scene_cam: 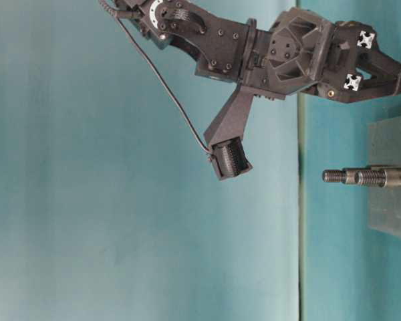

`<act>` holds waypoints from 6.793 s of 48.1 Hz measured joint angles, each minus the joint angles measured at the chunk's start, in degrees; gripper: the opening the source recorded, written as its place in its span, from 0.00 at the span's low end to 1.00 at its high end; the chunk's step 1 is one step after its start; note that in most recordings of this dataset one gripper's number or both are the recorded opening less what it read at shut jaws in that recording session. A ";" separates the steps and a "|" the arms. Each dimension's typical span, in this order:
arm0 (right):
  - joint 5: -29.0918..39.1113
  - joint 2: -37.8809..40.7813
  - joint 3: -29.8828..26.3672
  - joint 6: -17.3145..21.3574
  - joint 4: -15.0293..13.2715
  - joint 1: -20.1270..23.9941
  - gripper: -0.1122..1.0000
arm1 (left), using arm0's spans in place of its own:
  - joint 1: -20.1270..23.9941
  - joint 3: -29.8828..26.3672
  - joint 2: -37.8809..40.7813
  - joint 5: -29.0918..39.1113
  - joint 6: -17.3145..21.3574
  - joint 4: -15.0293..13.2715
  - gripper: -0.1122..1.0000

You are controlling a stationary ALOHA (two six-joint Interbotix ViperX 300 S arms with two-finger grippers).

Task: Insert the washer onto the shaft.
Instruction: 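Lower the open right gripper over the first silver washer, then close the right gripper on the washer and lift it, then carry the held washer over the first steel shaft, then lower the washer onto the shaft and open the right gripper, then move the right gripper back over the second silver washer, then lower and close the right gripper on the second washer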

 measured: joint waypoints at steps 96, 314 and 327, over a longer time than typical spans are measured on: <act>15.21 3.08 -22.24 -0.35 -2.20 2.11 0.41 | -0.09 0.53 -0.18 -0.44 -0.18 0.00 0.10; 2.90 0.44 -1.32 1.49 7.12 8.35 0.41 | -0.09 0.97 -2.37 -0.44 -0.26 0.00 0.10; 2.81 0.18 -1.32 1.67 7.21 8.53 0.40 | -0.09 0.97 -2.37 -0.44 -0.26 0.00 0.10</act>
